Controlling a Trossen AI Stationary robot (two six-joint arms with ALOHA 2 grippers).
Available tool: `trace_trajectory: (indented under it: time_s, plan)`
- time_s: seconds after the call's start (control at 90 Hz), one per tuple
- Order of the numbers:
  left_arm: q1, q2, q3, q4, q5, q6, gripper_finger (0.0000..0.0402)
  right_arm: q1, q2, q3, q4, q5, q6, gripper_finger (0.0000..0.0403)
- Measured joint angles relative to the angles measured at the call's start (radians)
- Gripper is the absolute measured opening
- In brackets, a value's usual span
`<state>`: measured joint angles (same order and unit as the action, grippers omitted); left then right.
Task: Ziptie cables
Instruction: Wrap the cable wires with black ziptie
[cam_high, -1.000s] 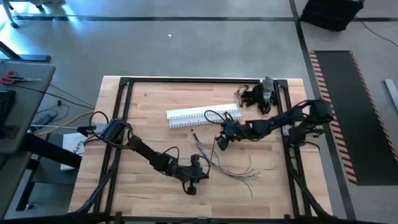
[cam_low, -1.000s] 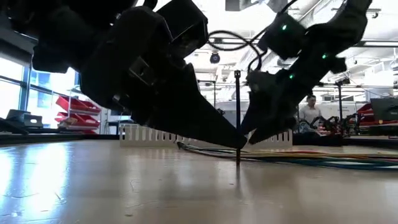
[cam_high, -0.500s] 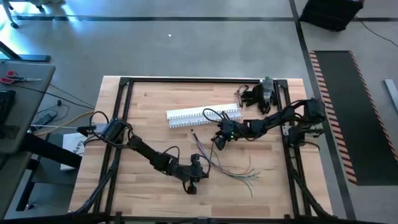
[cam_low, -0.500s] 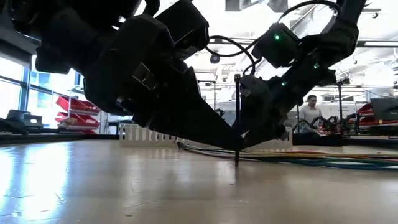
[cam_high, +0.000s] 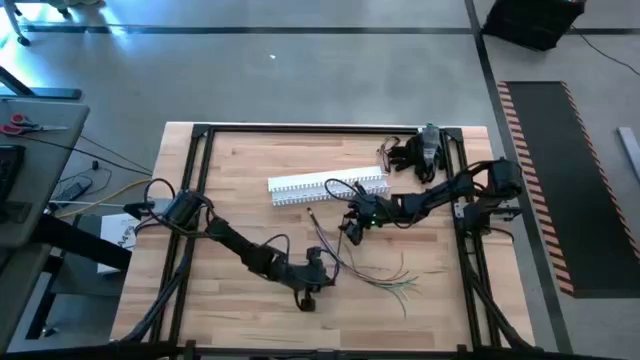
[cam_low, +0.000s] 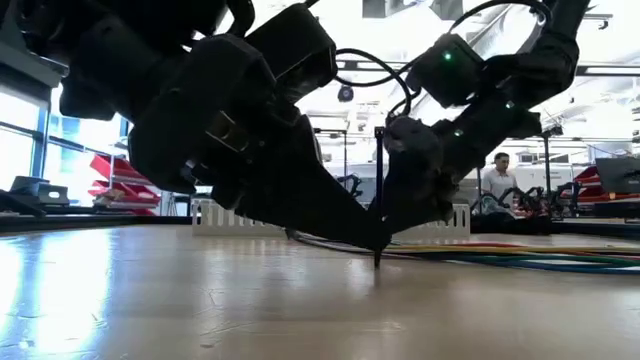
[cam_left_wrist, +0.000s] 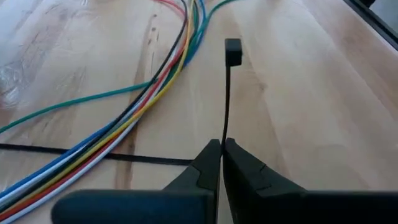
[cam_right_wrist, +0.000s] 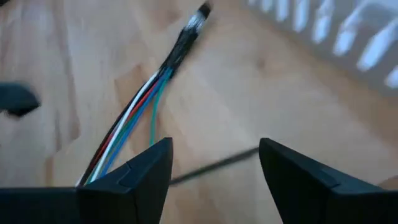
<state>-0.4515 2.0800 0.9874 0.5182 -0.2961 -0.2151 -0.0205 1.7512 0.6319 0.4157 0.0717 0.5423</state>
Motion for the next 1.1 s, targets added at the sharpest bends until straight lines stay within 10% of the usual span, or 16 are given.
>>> trace_trajectory:
  time_s: [1.1]
  plan:
    - [0.001, -0.001, 0.000, -0.007, -0.022, -0.002, 0.0000, 0.021, 0.108, 0.000, 0.190, -0.238, -0.022, 0.0220]
